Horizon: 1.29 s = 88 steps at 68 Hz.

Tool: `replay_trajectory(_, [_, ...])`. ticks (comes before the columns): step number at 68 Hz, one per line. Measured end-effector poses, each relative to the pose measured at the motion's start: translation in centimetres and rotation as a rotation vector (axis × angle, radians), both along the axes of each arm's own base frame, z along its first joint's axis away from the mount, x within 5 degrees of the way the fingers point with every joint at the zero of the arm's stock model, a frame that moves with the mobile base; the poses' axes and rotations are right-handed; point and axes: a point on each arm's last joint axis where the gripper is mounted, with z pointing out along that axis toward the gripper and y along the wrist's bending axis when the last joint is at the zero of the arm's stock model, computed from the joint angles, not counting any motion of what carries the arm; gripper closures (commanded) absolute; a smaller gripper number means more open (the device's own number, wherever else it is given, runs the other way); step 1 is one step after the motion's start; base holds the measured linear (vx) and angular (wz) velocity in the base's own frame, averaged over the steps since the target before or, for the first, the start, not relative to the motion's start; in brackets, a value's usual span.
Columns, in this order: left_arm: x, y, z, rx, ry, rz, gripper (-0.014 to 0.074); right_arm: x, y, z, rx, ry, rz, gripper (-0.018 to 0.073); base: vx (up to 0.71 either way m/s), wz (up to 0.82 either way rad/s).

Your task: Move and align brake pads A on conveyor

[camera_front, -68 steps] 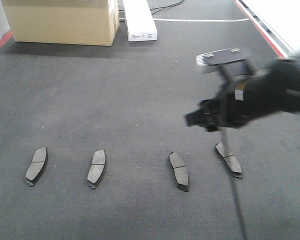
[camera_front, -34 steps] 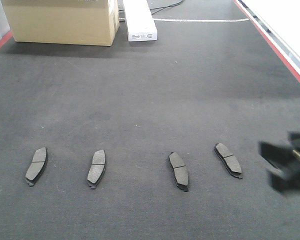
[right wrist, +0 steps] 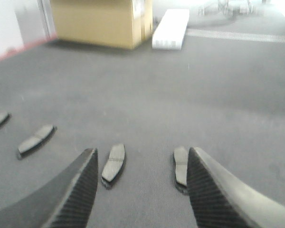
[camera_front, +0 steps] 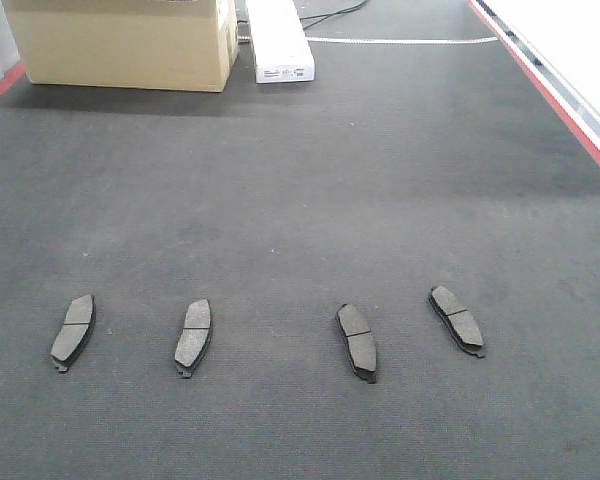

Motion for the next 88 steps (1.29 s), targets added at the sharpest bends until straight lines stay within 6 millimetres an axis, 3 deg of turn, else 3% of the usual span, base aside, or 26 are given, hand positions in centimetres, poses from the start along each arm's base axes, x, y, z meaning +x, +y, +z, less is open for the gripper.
replay_trajectory(10, [0.0,0.0,0.1,-0.006,-0.01,-0.001,0.019,-0.5,-0.2,-0.8,0.006,-0.027,0.002,0.015,0.0,0.0])
replay_trajectory(15, [0.0,0.0,0.1,-0.006,-0.01,-0.001,0.0243,-0.5,-0.2,-0.9,0.003,-0.026,0.002,0.0181,0.0,0.0])
replay_trajectory(20, [0.0,0.0,0.1,-0.006,-0.01,-0.001,0.0374,-0.5,-0.2,-0.9,0.0,-0.026,0.002,0.0284,0.0,0.0])
replay_trajectory(26, [0.0,0.0,0.1,0.011,-0.019,-0.008,0.0606,-0.5,-0.2,-0.9,0.0,-0.027,0.002,0.0514,0.0,0.0])
replay_trajectory(29, [0.0,0.0,0.1,0.018,-0.024,-0.011,0.0605,-0.5,-0.2,-0.9,0.0,-0.027,0.002,0.0578,0.0,0.0])
replay_trajectory(74, [0.0,0.0,0.2,0.027,-0.038,-0.017,0.0603,-0.5,-0.3,-1.0,-0.004,-0.017,0.0,0.0571,0.0,0.0])
replay_trajectory(88, [0.2,-0.1,-0.8,0.042,-0.01,-0.002,0.0603,-0.5,-0.3,-1.0,-0.004,-0.017,0.0,0.0571,0.0,0.0])
